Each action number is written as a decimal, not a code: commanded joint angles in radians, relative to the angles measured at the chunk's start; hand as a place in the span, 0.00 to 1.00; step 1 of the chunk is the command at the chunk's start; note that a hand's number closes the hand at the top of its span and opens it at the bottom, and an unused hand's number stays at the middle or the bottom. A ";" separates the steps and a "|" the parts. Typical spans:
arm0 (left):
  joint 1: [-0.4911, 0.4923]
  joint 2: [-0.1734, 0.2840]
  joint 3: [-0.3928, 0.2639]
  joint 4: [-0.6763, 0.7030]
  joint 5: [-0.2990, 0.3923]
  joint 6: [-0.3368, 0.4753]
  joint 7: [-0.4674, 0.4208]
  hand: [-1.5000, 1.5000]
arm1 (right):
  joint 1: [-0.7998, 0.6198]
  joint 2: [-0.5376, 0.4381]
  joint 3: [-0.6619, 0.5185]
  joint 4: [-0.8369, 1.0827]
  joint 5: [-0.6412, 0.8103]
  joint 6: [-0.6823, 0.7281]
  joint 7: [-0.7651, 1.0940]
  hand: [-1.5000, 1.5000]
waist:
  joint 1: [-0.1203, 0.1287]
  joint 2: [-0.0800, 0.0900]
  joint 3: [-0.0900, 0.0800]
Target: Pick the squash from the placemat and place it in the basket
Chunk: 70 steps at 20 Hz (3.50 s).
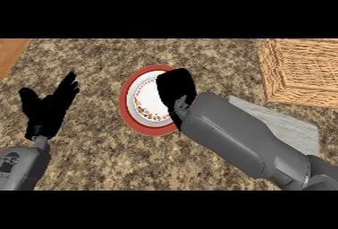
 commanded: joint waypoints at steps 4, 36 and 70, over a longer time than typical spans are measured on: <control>-0.022 -0.024 -0.017 -0.031 -0.028 0.040 0.038 0.50 | -0.300 0.056 -0.113 0.247 -0.066 0.311 0.160 0.00 | -0.013 0.003 0.002; 0.143 0.002 0.088 -0.132 -0.027 -0.026 0.025 0.50 | 0.305 -0.225 -0.255 -0.389 -0.104 0.286 0.095 0.00 | -0.059 -0.004 0.006; 0.008 -0.081 0.210 -0.065 -0.120 -0.132 0.118 0.50 | 0.585 -0.137 -0.447 -0.392 0.228 0.447 -0.156 0.00 | -0.049 0.002 0.005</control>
